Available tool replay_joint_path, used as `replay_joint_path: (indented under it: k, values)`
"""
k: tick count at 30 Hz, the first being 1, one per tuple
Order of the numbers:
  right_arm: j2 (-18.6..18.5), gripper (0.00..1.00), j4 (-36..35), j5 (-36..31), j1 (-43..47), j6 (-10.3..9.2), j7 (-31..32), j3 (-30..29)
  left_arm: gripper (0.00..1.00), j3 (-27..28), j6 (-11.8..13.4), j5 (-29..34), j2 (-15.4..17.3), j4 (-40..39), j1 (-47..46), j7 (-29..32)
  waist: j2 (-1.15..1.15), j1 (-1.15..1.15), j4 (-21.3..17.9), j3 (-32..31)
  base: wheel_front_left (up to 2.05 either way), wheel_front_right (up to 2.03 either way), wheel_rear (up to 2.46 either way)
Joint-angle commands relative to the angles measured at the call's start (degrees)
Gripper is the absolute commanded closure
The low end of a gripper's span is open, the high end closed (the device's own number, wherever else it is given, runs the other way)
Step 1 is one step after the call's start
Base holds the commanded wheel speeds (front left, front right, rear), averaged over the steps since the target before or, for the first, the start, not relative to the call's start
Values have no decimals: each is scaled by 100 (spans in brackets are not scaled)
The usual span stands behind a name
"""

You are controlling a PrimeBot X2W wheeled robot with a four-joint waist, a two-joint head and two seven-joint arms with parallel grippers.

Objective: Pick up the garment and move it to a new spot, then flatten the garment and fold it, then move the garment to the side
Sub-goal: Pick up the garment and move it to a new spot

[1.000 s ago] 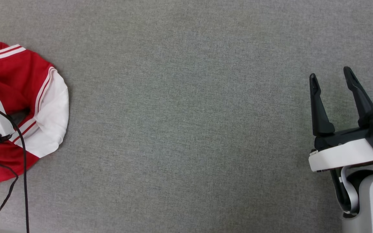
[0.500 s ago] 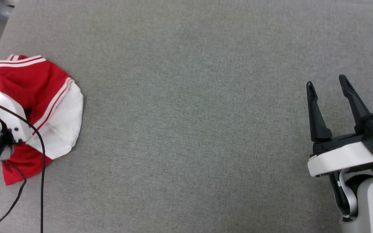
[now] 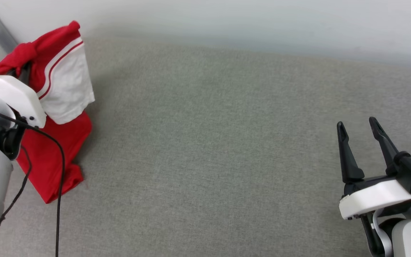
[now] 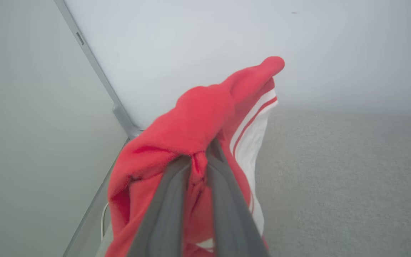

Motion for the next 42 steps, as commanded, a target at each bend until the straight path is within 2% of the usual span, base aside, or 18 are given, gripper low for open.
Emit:
replay_joint_path:
  k: [1,6,11,13,21,29,34,39,40,41,42]
  values:
    - [3,0,-1,25,102,-3,-21,-21,100,-47,30,72,-63,-70,-59,-177,0,0,-172,-246,0,0,0]
    - [3,0,-33,-24,293,-4,46,-35,100,-78,86,158,-157,-314,157,-712,0,0,-527,-469,0,0,0]
    - [4,0,-108,-10,473,-4,125,-106,100,-103,151,121,-296,-800,416,-898,0,0,-901,-577,0,0,0]
    - [4,0,-164,27,570,-3,151,-151,100,-225,205,109,-492,-1332,744,-904,0,0,-1203,-659,0,0,0]
    - [4,0,-224,134,780,-4,212,-166,100,-696,361,-56,-1148,-2627,1741,-629,0,0,-1755,-776,0,0,0]
    - [5,0,-261,196,862,-3,198,-140,100,-1574,247,-66,-1800,-3221,2665,-277,0,0,-1959,-656,0,0,0]
    - [5,0,-172,265,729,-3,124,-124,100,-2174,135,-19,-2154,-3132,3101,-36,0,0,-1909,-477,0,0,0]
    - [4,0,-112,298,631,-3,53,-79,100,-2594,28,117,-2344,-2953,3267,-40,0,0,-1778,-351,0,0,0]
    - [4,0,-97,299,621,-3,40,-62,83,-2666,-1,154,-2352,-2933,3268,-63,0,0,-1753,-345,0,0,0]
    - [4,0,-97,299,621,-3,40,-62,83,-2666,-1,154,-2352,-2933,3268,-63,0,0,-1753,-345,0,0,0]
    - [5,0,-77,287,614,-3,42,-66,38,-2716,-15,201,-2362,-2921,3253,-112,0,0,-1718,-349,0,0,0]
